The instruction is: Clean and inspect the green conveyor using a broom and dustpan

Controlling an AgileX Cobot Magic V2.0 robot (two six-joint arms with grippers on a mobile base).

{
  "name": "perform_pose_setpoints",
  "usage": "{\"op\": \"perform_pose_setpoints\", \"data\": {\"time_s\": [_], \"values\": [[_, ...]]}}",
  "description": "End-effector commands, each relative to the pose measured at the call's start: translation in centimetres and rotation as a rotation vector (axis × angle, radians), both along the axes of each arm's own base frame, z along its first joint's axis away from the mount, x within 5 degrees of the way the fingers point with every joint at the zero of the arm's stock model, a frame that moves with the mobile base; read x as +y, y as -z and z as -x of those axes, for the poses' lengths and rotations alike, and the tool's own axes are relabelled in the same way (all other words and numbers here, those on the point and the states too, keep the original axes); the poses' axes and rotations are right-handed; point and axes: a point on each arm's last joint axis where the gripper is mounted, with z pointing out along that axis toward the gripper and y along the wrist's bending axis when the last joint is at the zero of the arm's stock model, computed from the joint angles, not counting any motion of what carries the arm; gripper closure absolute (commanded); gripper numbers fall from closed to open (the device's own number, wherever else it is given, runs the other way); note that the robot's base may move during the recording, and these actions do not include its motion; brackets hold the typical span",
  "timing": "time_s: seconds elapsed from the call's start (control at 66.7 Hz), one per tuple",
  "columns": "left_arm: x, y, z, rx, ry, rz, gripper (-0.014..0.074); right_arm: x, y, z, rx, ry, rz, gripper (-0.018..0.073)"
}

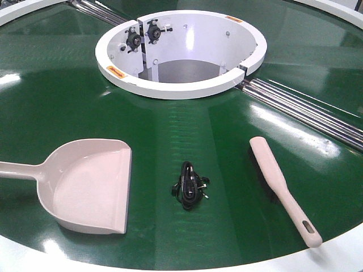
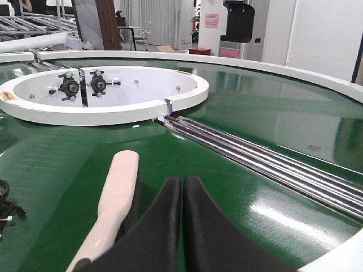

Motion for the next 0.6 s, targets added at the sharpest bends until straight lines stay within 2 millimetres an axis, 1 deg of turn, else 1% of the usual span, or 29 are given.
{"op": "perform_pose_setpoints", "data": {"time_s": [0.0,0.585], "values": [[0.01,-0.09,0.0,-0.067,-0.003,0.01,0.0603,-0.12,-0.09,0.01,-0.062,0.015,0.005,0.056],[0.01,-0.09,0.0,-0.067,-0.003,0.01,0.0603,-0.12,-0.09,0.01,-0.062,0.015,0.005,0.056]]}}
